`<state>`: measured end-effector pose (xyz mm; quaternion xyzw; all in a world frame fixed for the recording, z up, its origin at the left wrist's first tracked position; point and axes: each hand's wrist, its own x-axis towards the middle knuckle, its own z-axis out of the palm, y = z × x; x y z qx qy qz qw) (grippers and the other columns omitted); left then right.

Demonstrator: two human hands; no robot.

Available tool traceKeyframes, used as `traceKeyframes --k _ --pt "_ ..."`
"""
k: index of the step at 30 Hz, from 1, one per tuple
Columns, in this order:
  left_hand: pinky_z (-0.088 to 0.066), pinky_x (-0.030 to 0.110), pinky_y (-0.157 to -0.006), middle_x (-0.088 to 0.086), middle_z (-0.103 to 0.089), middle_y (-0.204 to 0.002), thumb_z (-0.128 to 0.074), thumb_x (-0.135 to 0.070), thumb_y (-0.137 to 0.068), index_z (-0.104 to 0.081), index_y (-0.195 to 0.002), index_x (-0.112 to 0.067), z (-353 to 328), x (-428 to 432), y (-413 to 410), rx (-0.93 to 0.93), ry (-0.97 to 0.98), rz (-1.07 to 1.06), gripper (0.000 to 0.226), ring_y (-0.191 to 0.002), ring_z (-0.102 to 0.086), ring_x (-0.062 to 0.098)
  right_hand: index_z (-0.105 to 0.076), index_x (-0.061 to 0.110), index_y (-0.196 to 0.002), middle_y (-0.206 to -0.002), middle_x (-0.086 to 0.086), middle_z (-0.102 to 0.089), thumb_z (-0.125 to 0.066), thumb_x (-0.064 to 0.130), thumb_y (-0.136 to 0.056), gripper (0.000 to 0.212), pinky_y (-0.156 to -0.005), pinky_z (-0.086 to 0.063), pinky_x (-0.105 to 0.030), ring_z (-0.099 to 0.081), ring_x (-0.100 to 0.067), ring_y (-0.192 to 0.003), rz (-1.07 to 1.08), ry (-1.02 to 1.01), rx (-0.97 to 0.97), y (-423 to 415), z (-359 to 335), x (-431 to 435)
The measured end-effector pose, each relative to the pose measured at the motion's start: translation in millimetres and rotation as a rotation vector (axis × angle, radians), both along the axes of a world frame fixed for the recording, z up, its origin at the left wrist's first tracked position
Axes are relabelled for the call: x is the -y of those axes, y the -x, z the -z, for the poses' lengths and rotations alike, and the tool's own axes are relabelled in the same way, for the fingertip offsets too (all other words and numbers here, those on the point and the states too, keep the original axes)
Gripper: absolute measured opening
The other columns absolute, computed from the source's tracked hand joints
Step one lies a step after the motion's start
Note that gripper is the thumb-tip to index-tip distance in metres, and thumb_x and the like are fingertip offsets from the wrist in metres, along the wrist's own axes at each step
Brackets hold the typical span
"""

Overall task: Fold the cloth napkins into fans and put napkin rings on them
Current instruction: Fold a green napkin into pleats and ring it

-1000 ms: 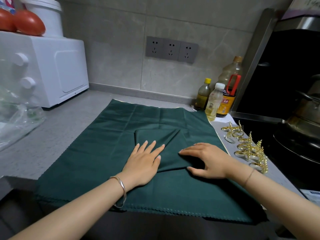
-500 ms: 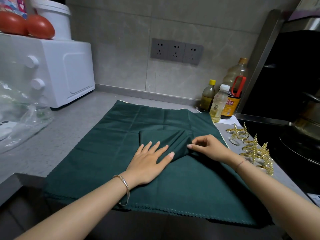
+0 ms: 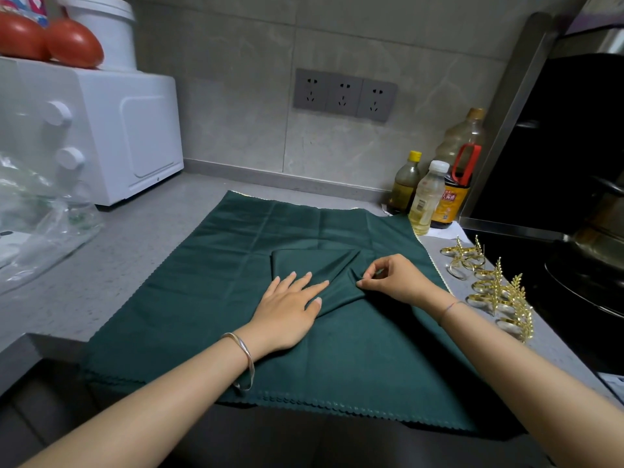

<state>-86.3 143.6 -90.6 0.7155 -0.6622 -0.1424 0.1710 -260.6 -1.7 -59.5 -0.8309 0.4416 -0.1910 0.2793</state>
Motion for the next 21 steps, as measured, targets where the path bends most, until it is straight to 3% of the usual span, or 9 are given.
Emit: traceKeyframes --k 5,9,12,16,18,21 --pt "-0.008 0.03 -0.116 -0.003 -0.023 -0.156 -0.03 -0.043 -0.101 -0.026 -0.148 -0.034 -14.9 22.5 -16.1 -0.07 0.056 -0.033 0.048 -0.145 -0.013 0.016 -0.063 0.016 -0.067 -0.059 0.008 -0.057 -0.078 0.02 -0.076 0.018 -0.048 -0.035 -0.006 -0.047 -0.001 -0.051 -0.007 0.026 -0.068 -4.3 -3.3 1.8" --pt "-0.021 0.034 -0.113 0.003 -0.033 -0.151 -0.031 -0.041 -0.101 -0.033 -0.147 -0.023 -19.6 51.4 -39.0 0.079 0.085 -0.099 0.049 -0.139 -0.026 0.024 -0.066 0.015 -0.076 -0.069 0.004 -0.06 -0.077 0.019 -0.077 0.012 -0.051 -0.036 -0.007 -0.047 -0.002 -0.055 -0.011 0.028 -0.1 -7.2 -6.0 1.7" --pt "-0.036 0.038 -0.101 0.007 -0.049 -0.135 -0.032 -0.038 -0.102 -0.047 -0.137 -0.021 -21.9 64.3 -49.0 0.139 0.093 -0.137 0.041 -0.126 -0.042 0.028 -0.063 0.017 -0.079 -0.072 0.004 -0.059 -0.077 0.017 -0.076 0.014 -0.053 -0.037 -0.009 -0.046 -0.003 -0.056 -0.014 0.019 -0.088 -8.9 -6.0 1.0" --pt "-0.041 0.035 -0.084 0.007 -0.059 -0.116 -0.03 -0.039 -0.103 -0.059 -0.114 -0.015 -30.4 67.6 -51.8 0.293 0.105 -0.191 0.039 -0.108 -0.055 0.027 -0.059 0.016 -0.081 -0.07 0.007 -0.05 -0.079 0.019 -0.074 0.021 -0.06 -0.039 -0.022 -0.044 -0.006 -0.058 0.044 0.042 -0.065 -10.1 -3.5 0.2" --pt "-0.04 0.032 -0.075 0.007 -0.062 -0.111 -0.031 -0.042 -0.102 -0.059 -0.105 -0.013 -35.5 64.7 -50.7 0.33 0.073 -0.211 0.041 -0.102 -0.058 0.027 -0.057 0.015 -0.084 -0.072 0.008 -0.046 -0.08 0.023 -0.072 0.027 -0.059 -0.037 -0.022 -0.045 -0.009 -0.065 0.089 0.084 -0.079 -9.1 -3.7 0.1" --pt "-0.043 0.033 -0.078 0.009 -0.062 -0.115 -0.04 -0.046 -0.098 -0.055 -0.11 -0.01 -43.4 53.3 -45.0 0.321 0.006 -0.227 0.041 -0.105 -0.057 0.029 -0.055 0.014 -0.087 -0.082 0.006 -0.046 -0.08 0.03 -0.072 0.033 -0.065 -0.037 -0.024 -0.048 -0.014 -0.077 0.14 0.106 -0.099 -6.9 -4.1 -0.3"
